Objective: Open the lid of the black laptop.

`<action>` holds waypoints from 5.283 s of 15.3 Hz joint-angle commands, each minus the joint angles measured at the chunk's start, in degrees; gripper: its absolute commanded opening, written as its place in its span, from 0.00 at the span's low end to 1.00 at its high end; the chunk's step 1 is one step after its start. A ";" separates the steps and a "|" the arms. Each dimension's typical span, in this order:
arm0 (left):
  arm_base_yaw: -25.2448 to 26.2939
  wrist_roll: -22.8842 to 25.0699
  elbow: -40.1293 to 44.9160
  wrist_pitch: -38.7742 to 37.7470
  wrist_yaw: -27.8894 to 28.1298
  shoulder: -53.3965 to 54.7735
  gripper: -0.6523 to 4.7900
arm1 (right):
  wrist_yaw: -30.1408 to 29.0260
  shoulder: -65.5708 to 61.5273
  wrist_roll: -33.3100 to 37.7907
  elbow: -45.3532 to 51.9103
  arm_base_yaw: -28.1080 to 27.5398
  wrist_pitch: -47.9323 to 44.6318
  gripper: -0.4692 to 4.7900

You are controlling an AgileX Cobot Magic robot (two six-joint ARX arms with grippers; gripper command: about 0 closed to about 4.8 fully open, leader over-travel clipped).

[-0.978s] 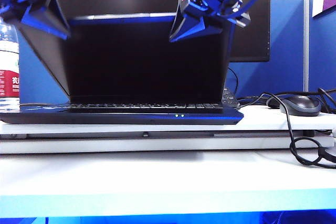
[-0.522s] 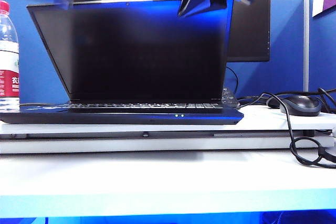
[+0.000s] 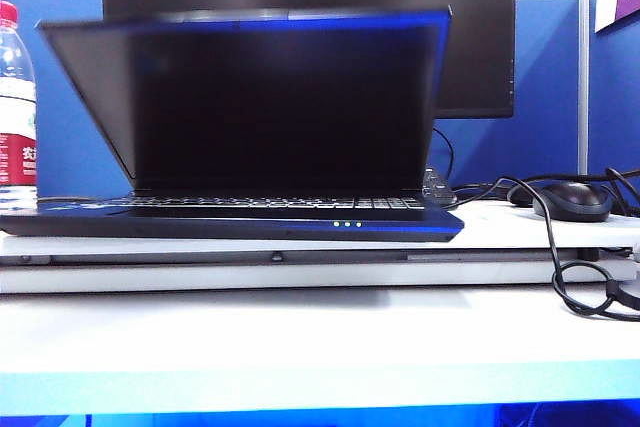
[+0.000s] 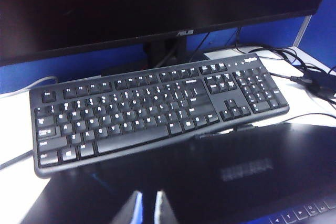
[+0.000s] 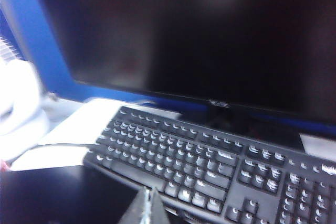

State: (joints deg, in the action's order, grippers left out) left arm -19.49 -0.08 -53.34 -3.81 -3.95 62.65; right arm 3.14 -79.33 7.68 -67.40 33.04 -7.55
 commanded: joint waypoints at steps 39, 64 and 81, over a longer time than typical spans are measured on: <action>0.04 -0.09 -0.98 9.14 -0.76 11.23 0.22 | -1.53 -3.54 -6.32 0.00 1.86 8.00 0.08; 0.04 -1.29 -2.34 24.02 -0.33 13.38 0.22 | 2.23 -12.15 -6.38 -11.43 -7.52 -5.70 0.08; 0.07 3.02 -2.34 29.66 0.11 15.30 0.22 | -3.13 -19.37 -2.78 -21.05 -7.61 5.01 0.08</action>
State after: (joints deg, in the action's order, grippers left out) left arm -19.46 3.20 -55.46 25.69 -3.84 78.11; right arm -0.14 -100.16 5.17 -88.12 24.91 -3.68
